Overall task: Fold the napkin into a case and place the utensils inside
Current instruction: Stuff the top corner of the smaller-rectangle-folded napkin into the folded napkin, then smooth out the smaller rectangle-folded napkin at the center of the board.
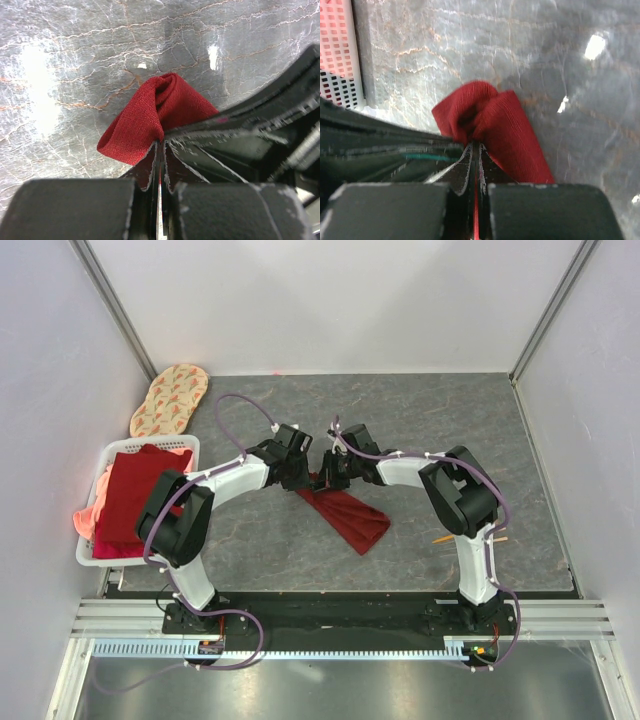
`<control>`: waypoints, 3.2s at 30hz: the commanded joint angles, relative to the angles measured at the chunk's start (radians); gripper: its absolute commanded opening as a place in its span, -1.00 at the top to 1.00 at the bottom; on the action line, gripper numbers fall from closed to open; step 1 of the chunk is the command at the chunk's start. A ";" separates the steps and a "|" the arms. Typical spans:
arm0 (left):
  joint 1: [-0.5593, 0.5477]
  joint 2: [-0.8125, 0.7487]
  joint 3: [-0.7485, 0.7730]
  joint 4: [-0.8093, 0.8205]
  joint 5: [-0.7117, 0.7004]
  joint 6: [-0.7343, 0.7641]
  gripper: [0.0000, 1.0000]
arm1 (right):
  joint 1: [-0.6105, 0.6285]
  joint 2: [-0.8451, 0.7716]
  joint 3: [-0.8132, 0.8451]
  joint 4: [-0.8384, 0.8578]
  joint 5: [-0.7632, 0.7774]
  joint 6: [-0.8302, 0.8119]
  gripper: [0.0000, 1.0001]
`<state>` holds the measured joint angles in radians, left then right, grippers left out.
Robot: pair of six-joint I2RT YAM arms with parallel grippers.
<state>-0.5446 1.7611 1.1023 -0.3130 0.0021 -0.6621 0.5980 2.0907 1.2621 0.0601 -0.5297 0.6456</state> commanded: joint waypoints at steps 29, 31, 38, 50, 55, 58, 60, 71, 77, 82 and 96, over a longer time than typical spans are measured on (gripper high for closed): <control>0.066 -0.255 -0.193 0.014 -0.077 -0.109 0.56 | -0.017 -0.047 -0.047 0.069 -0.012 0.075 0.26; 0.086 -0.238 -0.211 0.041 -0.060 -0.120 0.64 | -0.018 -0.041 -0.044 0.066 -0.009 0.069 0.31; 0.104 -0.078 -0.153 0.095 -0.024 -0.117 0.82 | -0.018 -0.001 -0.027 0.063 -0.001 0.068 0.57; 0.071 0.043 -0.124 0.160 0.041 -0.123 0.85 | 0.029 0.034 -0.139 0.400 0.036 0.393 1.00; 0.072 -0.009 -0.127 0.127 0.018 -0.097 0.85 | 0.010 -0.003 -0.145 0.333 0.031 0.333 0.96; 0.072 -0.046 -0.113 0.106 0.027 -0.085 0.85 | 0.003 -0.043 -0.136 0.253 0.043 0.272 0.81; 0.072 -0.055 -0.096 0.094 0.038 -0.077 0.85 | 0.000 -0.078 -0.130 0.190 0.048 0.244 0.74; 0.072 -0.066 -0.111 0.069 0.058 -0.065 0.85 | -0.024 -0.190 -0.076 -0.113 0.134 0.071 0.43; 0.071 -0.089 -0.139 0.066 0.088 -0.067 0.86 | -0.035 -0.215 -0.104 -0.154 0.158 0.012 0.44; 0.068 -0.069 -0.148 0.075 0.102 -0.077 0.87 | -0.026 -0.205 -0.165 -0.085 0.129 0.051 0.64; 0.008 -0.097 -0.170 0.071 0.046 -0.065 0.81 | 0.023 -0.253 -0.227 -0.009 0.181 0.068 0.63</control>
<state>-0.5278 1.7359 0.9485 -0.2226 0.0845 -0.7586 0.6174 1.9121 1.0229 0.0933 -0.3874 0.7795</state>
